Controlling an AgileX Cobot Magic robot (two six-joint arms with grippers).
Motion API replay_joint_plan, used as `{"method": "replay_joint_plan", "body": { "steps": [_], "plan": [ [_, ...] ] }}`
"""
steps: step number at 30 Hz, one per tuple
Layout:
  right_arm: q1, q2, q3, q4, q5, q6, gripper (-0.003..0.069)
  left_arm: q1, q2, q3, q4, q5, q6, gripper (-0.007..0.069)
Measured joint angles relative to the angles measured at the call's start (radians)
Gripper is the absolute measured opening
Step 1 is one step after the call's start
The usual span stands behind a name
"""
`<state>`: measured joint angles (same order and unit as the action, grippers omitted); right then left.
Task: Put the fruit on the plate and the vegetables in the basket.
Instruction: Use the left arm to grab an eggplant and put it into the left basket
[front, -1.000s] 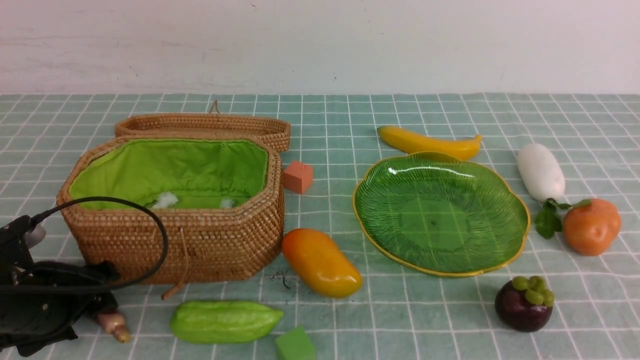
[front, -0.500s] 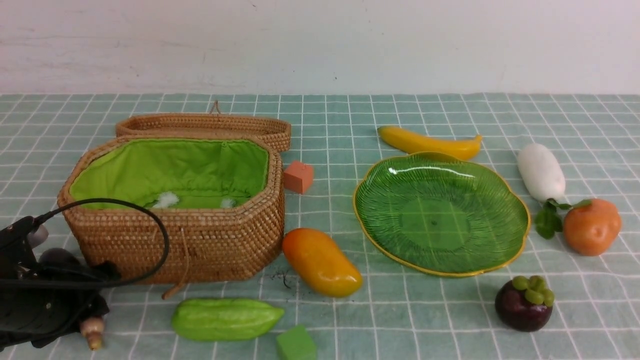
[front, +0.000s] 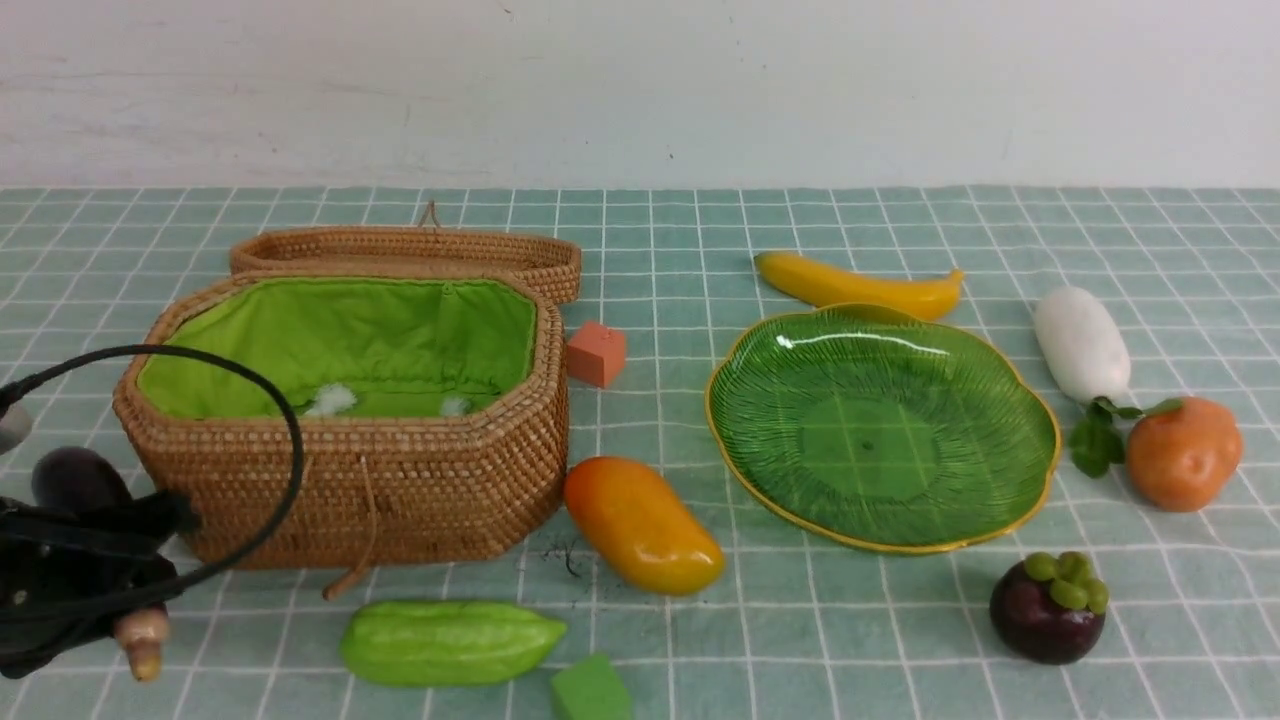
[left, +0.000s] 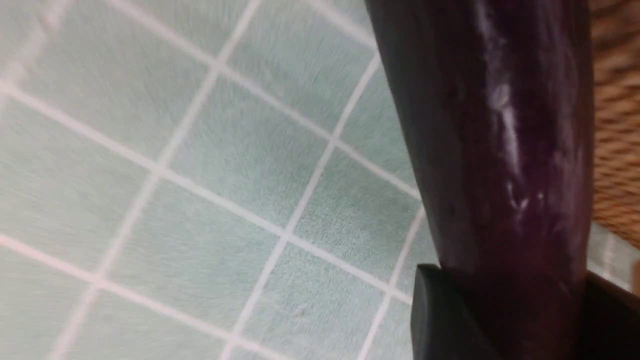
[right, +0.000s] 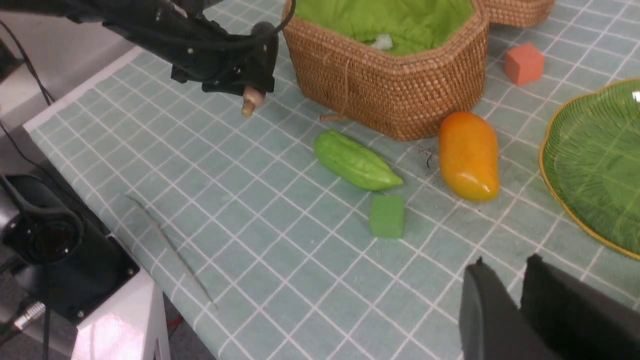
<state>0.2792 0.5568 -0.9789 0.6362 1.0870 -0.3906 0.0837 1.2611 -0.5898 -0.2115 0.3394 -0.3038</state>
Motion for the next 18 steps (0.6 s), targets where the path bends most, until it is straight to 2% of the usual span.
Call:
{"method": "replay_joint_plan", "body": {
  "steps": [5,7,11,12,14,15,18],
  "plan": [
    [0.000,0.000,0.000,0.029,-0.077,-0.019,0.0123,0.000,-0.192,-0.018,0.239,0.137,0.011,0.0274],
    [0.000,0.000,0.000,0.038,-0.114,-0.049,0.0125,0.000,-0.256,-0.059,0.292,0.163,0.075,0.0274],
    [0.000,0.000,-0.007,0.044,-0.157,-0.092,0.0128,0.000,-0.277,-0.169,0.282,0.179,0.320,0.0274],
    [0.000,0.000,-0.016,0.043,-0.159,-0.098,0.0128,0.000,-0.264,-0.221,0.252,0.194,0.467,0.0274],
    [0.000,0.000,-0.027,0.039,-0.159,-0.102,0.0129,0.000,-0.245,-0.261,0.219,0.220,0.609,0.0274],
    [0.000,0.000,-0.042,0.037,-0.159,-0.105,0.0129,0.000,-0.215,-0.328,0.141,0.258,0.783,0.0274],
    [0.000,0.000,-0.066,0.032,-0.159,-0.105,0.0129,0.000,-0.128,-0.446,-0.038,0.361,1.175,0.0274]
  ]
}}
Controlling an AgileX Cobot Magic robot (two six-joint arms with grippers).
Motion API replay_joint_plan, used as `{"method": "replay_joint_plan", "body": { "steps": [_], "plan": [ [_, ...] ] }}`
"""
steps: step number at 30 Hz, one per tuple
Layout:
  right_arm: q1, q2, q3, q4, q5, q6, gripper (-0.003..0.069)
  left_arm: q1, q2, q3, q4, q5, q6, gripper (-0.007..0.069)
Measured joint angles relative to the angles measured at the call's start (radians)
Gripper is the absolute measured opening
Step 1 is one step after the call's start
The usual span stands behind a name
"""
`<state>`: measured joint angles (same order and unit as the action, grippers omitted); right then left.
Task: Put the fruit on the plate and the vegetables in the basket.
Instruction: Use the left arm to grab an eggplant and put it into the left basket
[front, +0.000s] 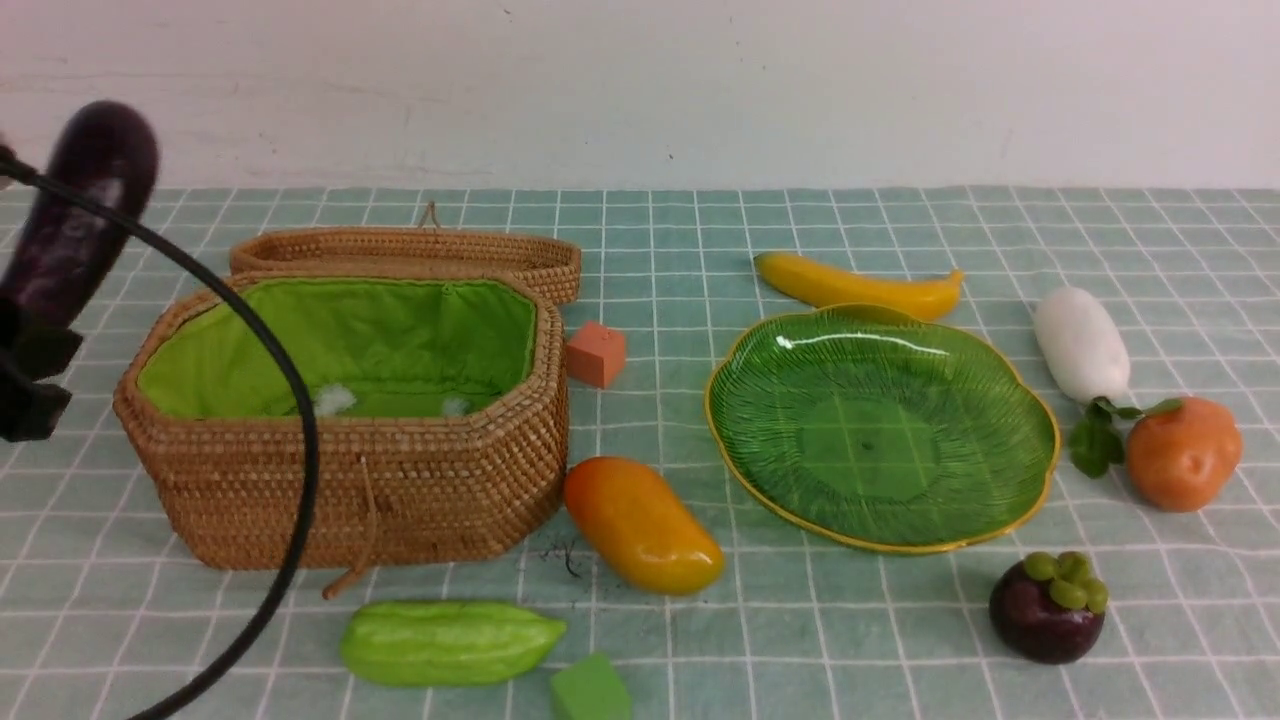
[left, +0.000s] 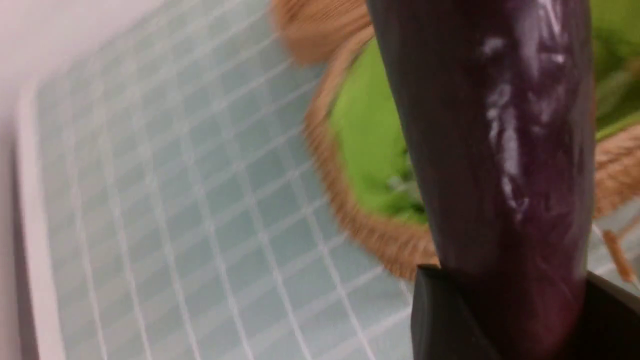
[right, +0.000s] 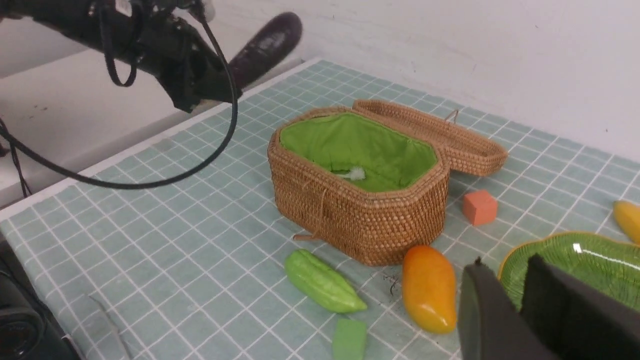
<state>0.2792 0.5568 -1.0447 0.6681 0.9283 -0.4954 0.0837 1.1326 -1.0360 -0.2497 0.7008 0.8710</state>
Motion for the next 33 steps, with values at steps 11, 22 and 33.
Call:
{"method": "replay_joint_plan", "body": {
  "steps": [11,22,33],
  "plan": [
    [0.000,0.000,-0.010,-0.004,0.000,0.000,0.0136,-0.145,0.259,-0.161,-0.115,-0.034,0.591,0.0274],
    [0.000,0.000,-0.010,-0.026,0.005,0.000,0.0136,-0.190,0.409,-0.162,0.103,-0.098,0.452,0.0274],
    [0.000,0.000,-0.010,-0.026,0.005,0.000,0.0139,-0.190,0.409,-0.163,0.105,-0.105,0.444,0.0447]
  ]
}}
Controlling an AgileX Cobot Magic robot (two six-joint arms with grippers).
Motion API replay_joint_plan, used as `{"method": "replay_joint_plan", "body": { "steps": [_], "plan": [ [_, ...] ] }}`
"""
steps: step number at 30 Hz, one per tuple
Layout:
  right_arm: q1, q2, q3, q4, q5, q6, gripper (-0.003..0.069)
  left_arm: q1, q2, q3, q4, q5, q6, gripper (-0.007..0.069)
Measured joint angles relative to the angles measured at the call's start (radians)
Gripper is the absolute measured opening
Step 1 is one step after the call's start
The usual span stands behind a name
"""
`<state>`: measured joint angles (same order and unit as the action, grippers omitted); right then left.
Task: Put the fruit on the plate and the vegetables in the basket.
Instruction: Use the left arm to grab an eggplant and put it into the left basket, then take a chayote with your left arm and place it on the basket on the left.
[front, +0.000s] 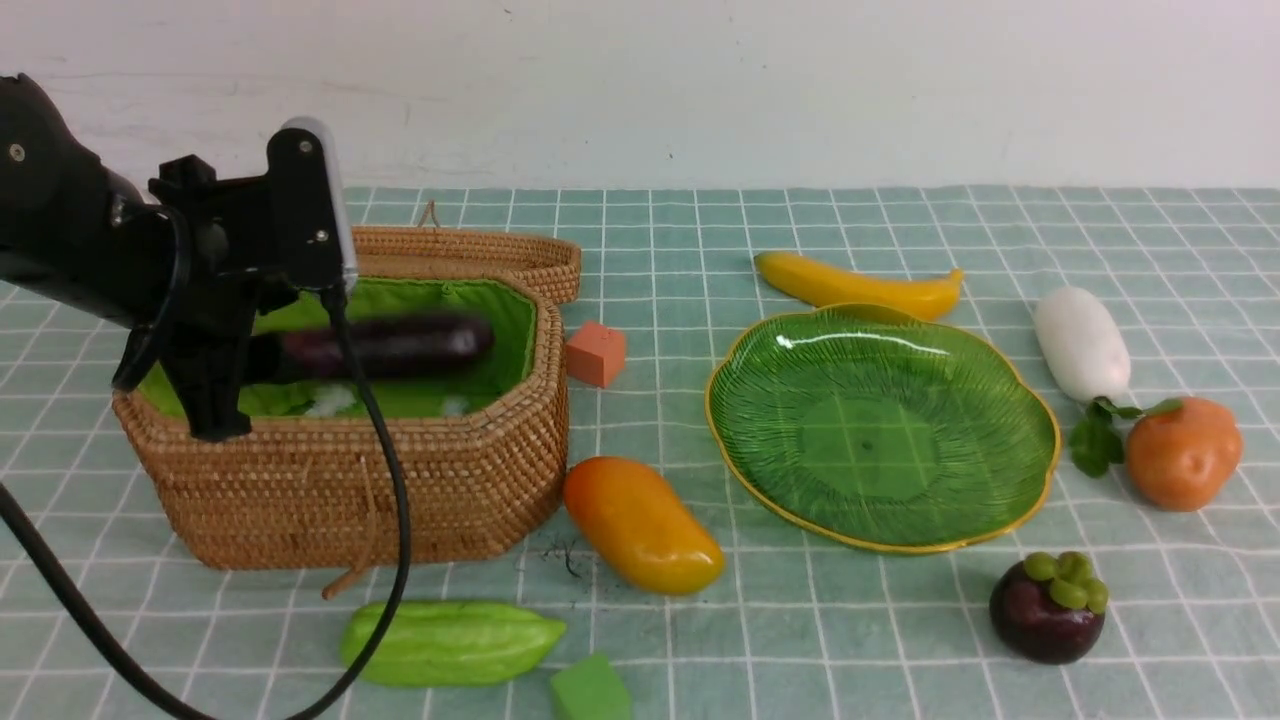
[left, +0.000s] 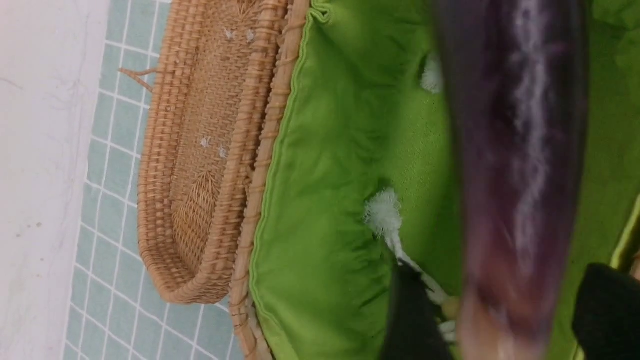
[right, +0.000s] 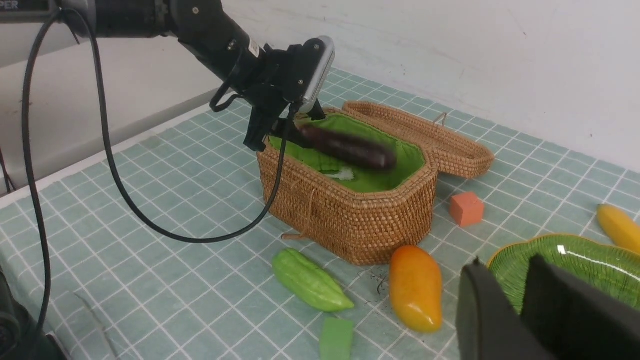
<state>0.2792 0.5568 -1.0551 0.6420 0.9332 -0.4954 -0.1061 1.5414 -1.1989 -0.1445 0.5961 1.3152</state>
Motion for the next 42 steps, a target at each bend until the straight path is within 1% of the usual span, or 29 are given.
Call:
{"method": "replay_joint_plan", "body": {
  "steps": [4,7,9,11,12,13,14,15,16,17,18,19,20,22,25,27,29,30,31,32,33,35,37,39,40,41,42],
  "plan": [
    [0.000,0.000,-0.001,0.000,0.000,0.000,0.0140,0.000,0.000,-0.001,0.000,0.003,-0.005,0.0513],
    [0.000,0.000,-0.001,0.000,0.000,0.000,0.0141,0.000,-0.004,-0.001,-0.024,0.027,-0.052,0.0519],
    [0.000,0.000,-0.001,0.000,0.000,0.000,0.0141,0.000,-0.015,-0.001,-0.059,0.038,-0.106,0.0499],
    [0.000,0.000,-0.001,0.000,0.000,0.000,0.0141,-0.004,-0.051,-0.001,-0.132,0.047,-0.216,0.0386],
    [0.000,0.000,-0.001,0.000,0.000,0.000,0.0141,-0.009,-0.066,-0.001,-0.144,0.053,-0.250,0.0347],
    [0.000,0.000,-0.001,0.000,0.000,0.000,0.0141,-0.012,-0.070,-0.001,-0.146,0.058,-0.257,0.0318],
    [0.000,0.000,-0.001,0.000,0.000,0.000,0.0142,-0.030,-0.098,-0.001,-0.151,0.085,-0.300,0.0224],
    [0.000,0.000,-0.001,0.000,0.002,0.000,0.0143,-0.051,-0.119,-0.001,-0.145,0.113,-0.315,0.0140],
    [0.000,0.000,-0.001,0.000,0.004,0.000,0.0143,-0.086,-0.139,-0.002,-0.131,0.178,-0.329,0.0052],
    [0.000,0.000,-0.001,0.000,0.008,0.000,0.0144,-0.127,-0.160,-0.002,-0.112,0.240,-0.350,-0.0001],
    [0.000,0.000,-0.001,0.000,0.010,0.000,0.0144,-0.142,-0.166,-0.002,-0.107,0.261,-0.361,-0.0012],
    [0.000,0.000,-0.001,0.000,0.016,0.000,0.0144,-0.178,-0.180,-0.002,-0.094,0.308,-0.397,-0.0013],
    [0.000,0.000,-0.001,0.000,0.034,0.000,0.0145,-0.222,-0.193,0.006,-0.080,0.343,-0.450,-0.0013],
    [0.000,0.000,-0.001,0.000,0.070,0.000,0.0146,-0.278,-0.211,0.030,-0.054,0.380,-0.514,-0.0013],
    [0.000,0.000,-0.001,0.000,0.137,0.000,0.0146,-0.377,-0.224,0.118,0.008,0.391,-0.572,-0.0013],
    [0.000,0.000,-0.001,0.000,0.184,0.000,0.0147,-0.438,-0.224,0.179,0.042,0.373,-0.587,-0.0013],
    [0.000,0.000,-0.001,0.000,0.220,0.000,0.0147,-0.478,-0.221,0.233,0.067,0.347,-0.596,-0.0013],
    [0.000,0.000,-0.001,-0.001,0.238,0.000,0.0147,-0.508,-0.214,0.289,0.093,0.297,-0.601,-0.0013],
    [0.000,0.000,-0.001,-0.001,0.240,0.000,0.0147,-0.510,-0.211,0.294,0.096,0.291,-0.601,-0.0013],
    [0.000,0.000,-0.001,-0.001,0.246,0.000,0.0147,-0.516,-0.197,0.321,0.111,0.244,-0.602,-0.0007],
    [0.000,0.000,-0.001,0.000,0.247,0.000,0.0147,-0.517,-0.181,0.334,0.121,0.203,-0.603,0.0018],
    [0.000,0.000,-0.001,0.000,0.248,0.000,0.0147,-0.517,-0.159,0.336,0.129,0.171,-0.604,0.0056],
    [0.000,0.000,-0.002,0.006,0.249,0.000,0.0147,-0.517,-0.117,0.337,0.137,0.098,-0.604,0.0183],
    [0.000,0.000,-0.002,0.010,0.249,0.000,0.0146,-0.518,-0.101,0.338,0.145,0.067,-0.604,0.0256],
    [0.000,0.000,-0.002,0.016,0.250,0.000,0.0143,-0.518,-0.079,0.338,0.158,0.032,-0.604,0.0346],
    [0.000,0.000,-0.002,0.022,0.251,0.000,0.0140,-0.518,-0.062,0.338,0.178,0.002,-0.604,0.0419],
    [0.000,0.000,-0.002,0.024,0.251,0.000,0.0139,-0.518,-0.056,0.338,0.185,-0.009,-0.604,0.0442]
  ]
}}
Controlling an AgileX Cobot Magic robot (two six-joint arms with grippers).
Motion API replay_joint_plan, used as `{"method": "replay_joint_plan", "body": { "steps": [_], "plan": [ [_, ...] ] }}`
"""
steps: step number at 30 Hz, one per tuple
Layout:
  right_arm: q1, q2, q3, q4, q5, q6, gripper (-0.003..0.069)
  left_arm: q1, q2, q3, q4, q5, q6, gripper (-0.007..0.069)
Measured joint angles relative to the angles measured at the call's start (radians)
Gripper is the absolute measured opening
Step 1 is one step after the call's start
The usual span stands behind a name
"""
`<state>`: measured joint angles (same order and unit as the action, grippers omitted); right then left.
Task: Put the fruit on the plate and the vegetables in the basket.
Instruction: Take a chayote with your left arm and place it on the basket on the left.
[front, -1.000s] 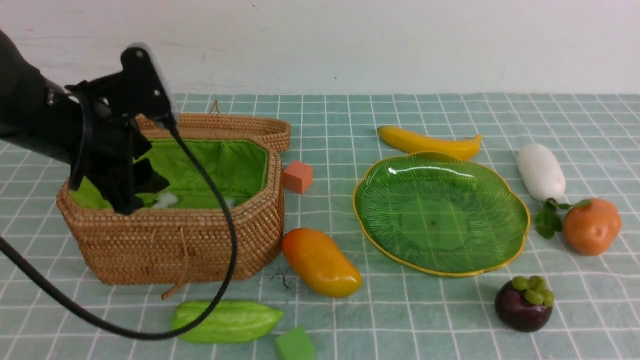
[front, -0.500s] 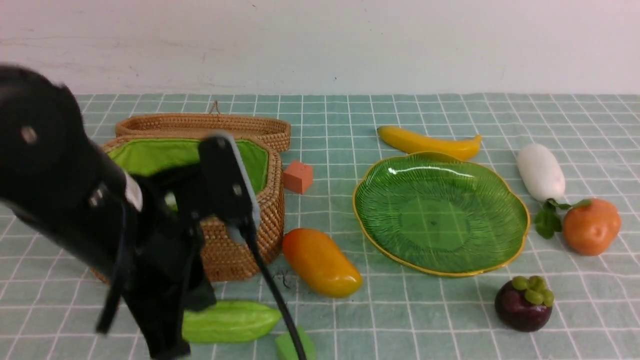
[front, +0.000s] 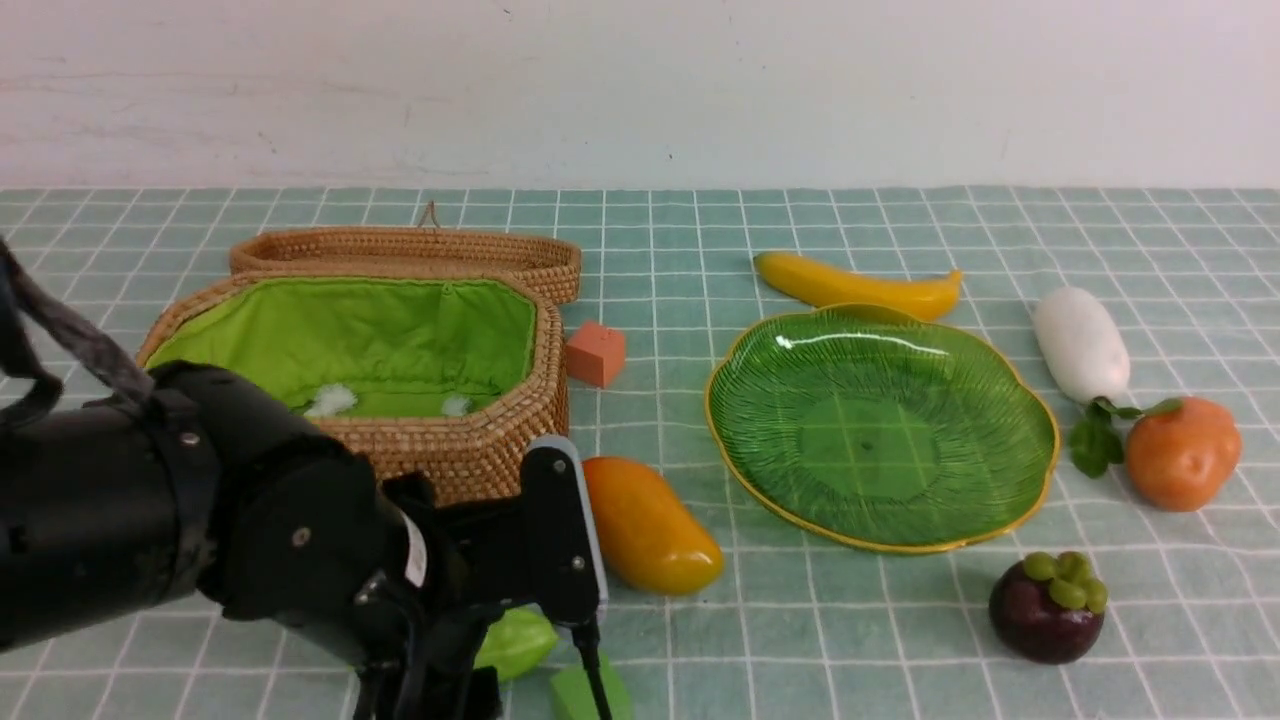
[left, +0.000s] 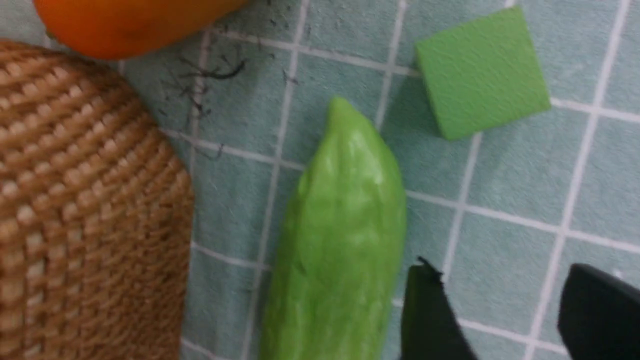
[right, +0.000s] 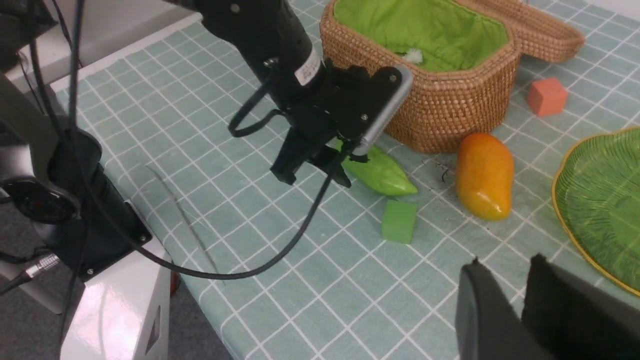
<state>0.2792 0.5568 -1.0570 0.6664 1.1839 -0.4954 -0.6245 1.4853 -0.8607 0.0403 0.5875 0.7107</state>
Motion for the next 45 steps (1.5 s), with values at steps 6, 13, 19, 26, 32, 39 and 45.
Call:
{"method": "replay_joint_plan", "body": {
  "steps": [6,13,19,26,32,39,45],
  "plan": [
    [0.000,0.000,-0.002,0.005,0.021,0.000,0.0127,0.000,0.110,0.000,0.101,-0.098,0.000,0.0614],
    [0.000,0.000,-0.002,0.011,0.035,0.000,0.0127,0.000,0.161,0.000,0.162,-0.155,-0.038,0.0576],
    [0.000,0.000,-0.002,0.014,0.042,0.000,0.0127,0.000,0.184,0.000,0.166,-0.146,-0.083,0.0550],
    [0.000,0.000,-0.002,0.018,0.043,0.000,0.0127,0.000,0.185,0.000,0.169,-0.117,-0.143,0.0447],
    [0.000,0.000,-0.002,0.031,0.043,0.000,0.0127,0.000,0.185,0.000,0.169,-0.108,-0.178,0.0447],
    [0.000,0.000,-0.002,0.057,0.044,0.002,0.0127,0.000,0.150,-0.006,0.158,-0.042,-0.196,0.0447],
    [0.000,0.000,-0.002,0.059,0.036,0.004,0.0127,0.000,0.053,-0.006,0.145,0.009,-0.207,0.0447]
  ]
}}
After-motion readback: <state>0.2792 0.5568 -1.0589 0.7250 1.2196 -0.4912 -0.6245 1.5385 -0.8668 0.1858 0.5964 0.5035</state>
